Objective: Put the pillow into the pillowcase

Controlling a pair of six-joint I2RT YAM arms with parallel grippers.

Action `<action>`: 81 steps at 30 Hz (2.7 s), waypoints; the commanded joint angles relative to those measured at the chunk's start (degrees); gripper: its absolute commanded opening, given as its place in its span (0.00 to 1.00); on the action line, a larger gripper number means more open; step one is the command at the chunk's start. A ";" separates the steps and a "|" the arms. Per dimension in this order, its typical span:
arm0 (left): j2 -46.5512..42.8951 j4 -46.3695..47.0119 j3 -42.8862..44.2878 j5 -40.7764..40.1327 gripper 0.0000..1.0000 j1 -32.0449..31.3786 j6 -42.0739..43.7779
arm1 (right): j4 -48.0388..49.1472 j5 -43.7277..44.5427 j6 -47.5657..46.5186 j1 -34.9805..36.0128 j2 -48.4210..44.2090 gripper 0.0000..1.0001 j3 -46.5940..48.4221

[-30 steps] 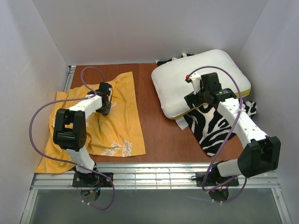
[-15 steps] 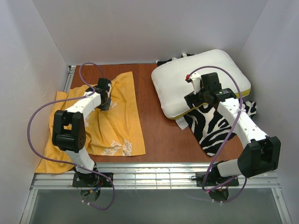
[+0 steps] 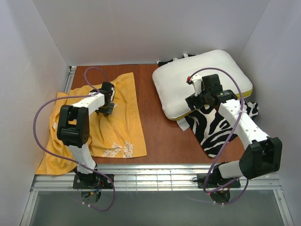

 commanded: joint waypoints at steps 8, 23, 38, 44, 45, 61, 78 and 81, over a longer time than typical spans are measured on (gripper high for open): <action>-5.90 -5.84 7.58 -5.07 0.00 0.20 0.34 | 1.76 -1.01 -0.21 0.19 0.38 0.99 2.94; -15.76 -9.64 7.68 15.31 0.00 0.20 -0.18 | 1.67 -2.54 1.02 6.58 13.20 0.91 19.10; -17.96 -7.00 8.91 23.23 0.00 0.20 -4.49 | 0.88 24.19 5.33 19.88 48.60 0.99 37.56; -17.69 -5.68 8.30 22.89 0.00 0.20 -4.49 | 0.88 25.54 5.07 18.91 57.32 0.86 38.28; -17.78 -5.51 7.77 23.14 0.00 0.20 -4.49 | 0.88 24.83 5.59 18.48 57.60 0.77 37.75; -17.26 -4.01 9.87 33.69 0.00 0.90 -8.01 | -2.73 -23.22 10.25 8.37 19.84 0.01 40.30; -18.40 -2.69 10.05 35.98 0.00 1.60 -8.09 | 20.02 -41.80 39.92 9.77 9.61 0.01 41.61; -18.40 -2.78 9.70 36.68 0.00 1.87 -8.27 | 25.38 -40.74 46.00 10.65 9.70 0.01 38.30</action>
